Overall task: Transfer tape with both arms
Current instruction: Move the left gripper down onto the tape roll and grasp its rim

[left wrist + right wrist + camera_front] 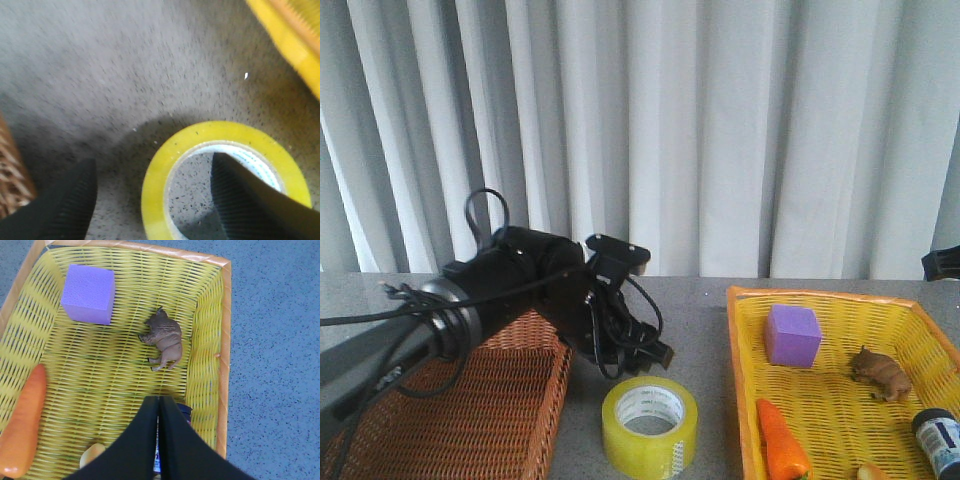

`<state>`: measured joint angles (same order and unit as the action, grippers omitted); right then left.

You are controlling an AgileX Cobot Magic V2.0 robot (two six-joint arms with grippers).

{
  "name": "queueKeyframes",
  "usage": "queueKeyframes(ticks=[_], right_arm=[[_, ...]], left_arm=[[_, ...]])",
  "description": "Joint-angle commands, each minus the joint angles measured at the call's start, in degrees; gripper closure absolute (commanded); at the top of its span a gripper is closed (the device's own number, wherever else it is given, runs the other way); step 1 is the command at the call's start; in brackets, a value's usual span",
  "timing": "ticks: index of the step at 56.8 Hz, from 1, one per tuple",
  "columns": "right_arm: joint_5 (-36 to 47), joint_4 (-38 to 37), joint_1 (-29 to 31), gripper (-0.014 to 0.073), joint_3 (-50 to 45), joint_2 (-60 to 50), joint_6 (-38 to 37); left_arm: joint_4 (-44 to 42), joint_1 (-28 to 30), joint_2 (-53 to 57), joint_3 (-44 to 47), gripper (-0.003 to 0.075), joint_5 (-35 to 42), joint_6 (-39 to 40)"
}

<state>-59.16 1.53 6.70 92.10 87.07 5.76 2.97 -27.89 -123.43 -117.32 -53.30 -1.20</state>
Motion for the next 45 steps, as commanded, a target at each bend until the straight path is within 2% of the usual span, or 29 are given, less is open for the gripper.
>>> queueKeyframes(ticks=[1,11,22,45], right_arm=[[2.69,0.05,0.38,0.0601,1.34,-2.15,0.64],[2.69,0.05,0.38,0.0601,1.34,-2.15,0.64],[2.65,0.05,0.38,0.0601,1.34,-2.15,0.64],[2.65,0.05,0.38,0.0601,1.34,-2.15,0.64]], left_arm=[[-0.16,-0.78,2.31,-2.35,0.0255,1.85,0.66],[-1.56,-0.83,0.95,-2.29,0.0274,-0.26,3.64],[-2.21,-0.83,-0.4,-2.24,0.0318,-4.1,3.52],[-2.09,-0.83,-1.61,-2.24,0.0346,-4.75,3.52]])
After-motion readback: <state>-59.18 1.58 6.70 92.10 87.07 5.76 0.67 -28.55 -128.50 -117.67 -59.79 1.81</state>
